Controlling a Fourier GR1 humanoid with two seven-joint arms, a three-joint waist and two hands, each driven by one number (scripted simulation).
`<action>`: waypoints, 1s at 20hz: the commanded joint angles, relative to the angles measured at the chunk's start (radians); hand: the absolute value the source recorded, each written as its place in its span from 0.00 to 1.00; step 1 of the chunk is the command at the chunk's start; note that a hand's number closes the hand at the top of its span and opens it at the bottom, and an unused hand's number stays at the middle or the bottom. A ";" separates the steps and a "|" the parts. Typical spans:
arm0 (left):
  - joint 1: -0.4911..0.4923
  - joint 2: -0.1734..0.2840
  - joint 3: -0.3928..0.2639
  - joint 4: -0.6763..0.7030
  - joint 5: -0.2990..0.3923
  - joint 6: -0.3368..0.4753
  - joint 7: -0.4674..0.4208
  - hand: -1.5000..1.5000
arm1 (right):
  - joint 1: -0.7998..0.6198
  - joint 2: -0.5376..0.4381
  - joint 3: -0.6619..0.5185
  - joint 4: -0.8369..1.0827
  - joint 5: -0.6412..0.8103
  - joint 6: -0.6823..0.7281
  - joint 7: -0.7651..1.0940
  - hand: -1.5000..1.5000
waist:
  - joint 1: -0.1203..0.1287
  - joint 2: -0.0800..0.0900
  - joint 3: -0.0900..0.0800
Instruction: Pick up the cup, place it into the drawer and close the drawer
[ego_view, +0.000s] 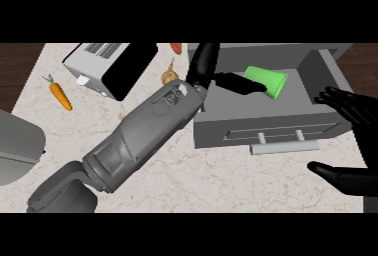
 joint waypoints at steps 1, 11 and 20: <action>-0.003 0.000 0.042 -0.010 0.017 -0.023 -0.050 0.00 | -0.012 -0.039 -0.001 -0.012 -0.013 0.040 0.015 1.00 | 0.040 -0.006 -0.001; 0.006 0.131 0.140 -0.171 0.030 -0.046 0.092 0.00 | 0.131 -0.144 0.050 -0.136 0.232 0.116 -0.006 1.00 | 0.082 -0.020 -0.001; 0.221 0.292 0.184 -0.441 0.012 -0.058 0.153 0.00 | 0.098 -0.081 0.177 -0.048 0.526 -0.017 -0.015 1.00 | 0.096 -0.019 -0.001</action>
